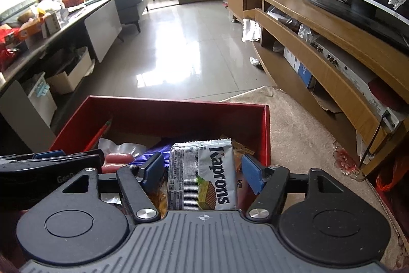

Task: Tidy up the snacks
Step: 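Open both tools to release the red packet and Kaprons wafer into the box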

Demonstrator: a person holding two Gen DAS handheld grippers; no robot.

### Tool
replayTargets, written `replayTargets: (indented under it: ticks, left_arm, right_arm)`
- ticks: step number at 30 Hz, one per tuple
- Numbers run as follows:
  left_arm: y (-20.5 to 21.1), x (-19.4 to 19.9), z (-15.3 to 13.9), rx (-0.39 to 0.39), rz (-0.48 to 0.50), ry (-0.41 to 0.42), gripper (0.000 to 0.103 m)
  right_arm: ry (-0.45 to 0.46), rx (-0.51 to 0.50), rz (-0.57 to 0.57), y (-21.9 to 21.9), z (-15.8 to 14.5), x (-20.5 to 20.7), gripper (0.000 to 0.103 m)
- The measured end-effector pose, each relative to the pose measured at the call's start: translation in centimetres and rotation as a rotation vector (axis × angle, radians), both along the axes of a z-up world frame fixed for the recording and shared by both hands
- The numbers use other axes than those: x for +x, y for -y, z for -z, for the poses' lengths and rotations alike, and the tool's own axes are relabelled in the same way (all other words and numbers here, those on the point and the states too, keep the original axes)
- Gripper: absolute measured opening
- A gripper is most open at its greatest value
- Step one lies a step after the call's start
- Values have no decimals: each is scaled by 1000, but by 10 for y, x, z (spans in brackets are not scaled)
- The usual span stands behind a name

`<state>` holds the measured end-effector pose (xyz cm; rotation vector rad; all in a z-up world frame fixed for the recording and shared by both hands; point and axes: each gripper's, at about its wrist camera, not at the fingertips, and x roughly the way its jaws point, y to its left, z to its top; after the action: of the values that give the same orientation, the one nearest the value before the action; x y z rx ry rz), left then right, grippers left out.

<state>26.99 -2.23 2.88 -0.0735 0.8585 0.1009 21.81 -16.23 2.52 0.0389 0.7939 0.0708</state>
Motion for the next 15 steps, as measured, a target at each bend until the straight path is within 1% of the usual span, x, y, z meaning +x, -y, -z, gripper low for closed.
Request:
replayTargets:
  ticks: [3, 9, 12, 15]
  left_arm:
    - [1, -5, -6, 1, 2, 15, 51]
    - [-1, -18, -16, -11, 0, 30, 56]
    - [-2, -25, -19, -4, -3, 31, 57]
    - [-2, -35, -23, 13, 2, 31, 57]
  right_arm:
    - [13, 2, 6, 0, -4, -2, 74]
    - [36, 0, 31, 4, -16, -11, 77]
    - [34, 7, 50, 7, -23, -17, 77]
    - [43, -7, 56, 7, -29, -24, 78]
